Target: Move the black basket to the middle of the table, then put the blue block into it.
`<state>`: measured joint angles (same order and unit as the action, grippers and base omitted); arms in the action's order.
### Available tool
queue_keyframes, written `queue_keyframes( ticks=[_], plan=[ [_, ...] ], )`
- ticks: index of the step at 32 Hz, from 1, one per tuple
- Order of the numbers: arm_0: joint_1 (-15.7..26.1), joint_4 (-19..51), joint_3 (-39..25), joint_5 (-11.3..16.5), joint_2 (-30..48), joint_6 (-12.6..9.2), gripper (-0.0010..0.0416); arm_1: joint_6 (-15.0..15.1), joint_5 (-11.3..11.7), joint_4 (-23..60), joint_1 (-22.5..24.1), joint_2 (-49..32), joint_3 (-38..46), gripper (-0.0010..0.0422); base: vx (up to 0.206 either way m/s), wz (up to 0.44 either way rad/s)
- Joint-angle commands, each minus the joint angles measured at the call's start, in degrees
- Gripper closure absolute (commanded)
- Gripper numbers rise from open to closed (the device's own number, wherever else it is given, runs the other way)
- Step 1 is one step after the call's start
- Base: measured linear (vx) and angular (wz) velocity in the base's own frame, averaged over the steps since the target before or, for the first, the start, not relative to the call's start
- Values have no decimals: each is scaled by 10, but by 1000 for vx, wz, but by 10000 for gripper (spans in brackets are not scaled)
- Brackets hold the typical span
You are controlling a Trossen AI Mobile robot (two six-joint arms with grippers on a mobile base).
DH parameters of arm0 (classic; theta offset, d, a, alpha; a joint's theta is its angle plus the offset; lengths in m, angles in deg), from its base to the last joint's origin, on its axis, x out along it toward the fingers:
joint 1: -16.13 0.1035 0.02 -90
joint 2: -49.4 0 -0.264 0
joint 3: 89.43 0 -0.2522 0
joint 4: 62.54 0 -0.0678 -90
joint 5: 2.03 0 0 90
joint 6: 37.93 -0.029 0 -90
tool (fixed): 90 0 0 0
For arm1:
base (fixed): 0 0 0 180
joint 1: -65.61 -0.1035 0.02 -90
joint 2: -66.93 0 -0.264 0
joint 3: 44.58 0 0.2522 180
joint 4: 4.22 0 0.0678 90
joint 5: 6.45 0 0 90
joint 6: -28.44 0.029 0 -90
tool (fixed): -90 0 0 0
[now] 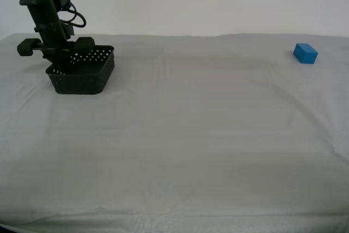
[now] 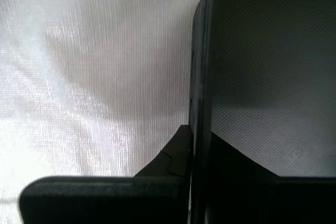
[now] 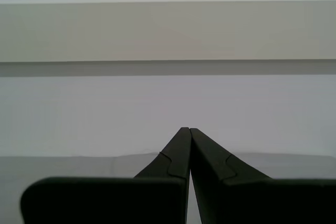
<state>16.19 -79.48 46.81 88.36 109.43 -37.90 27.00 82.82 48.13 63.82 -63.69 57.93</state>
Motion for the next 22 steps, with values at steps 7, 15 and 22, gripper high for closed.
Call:
queue_keyframes(
  ticks=[7, 15, 22],
  plan=[
    [0, -1, 0, 0, 0, 0, 405, -23, -39, 34, 20, 53, 1, 414, 0, 0],
    [0, -1, 0, 0, 0, 0, 405, -55, -65, 42, 93, 87, 1, 414, 0, 0],
    [1, -1, 0, 0, 0, 0, 405, -72, -64, 34, 183, 89, 1, 413, 0, 0]
  ],
)
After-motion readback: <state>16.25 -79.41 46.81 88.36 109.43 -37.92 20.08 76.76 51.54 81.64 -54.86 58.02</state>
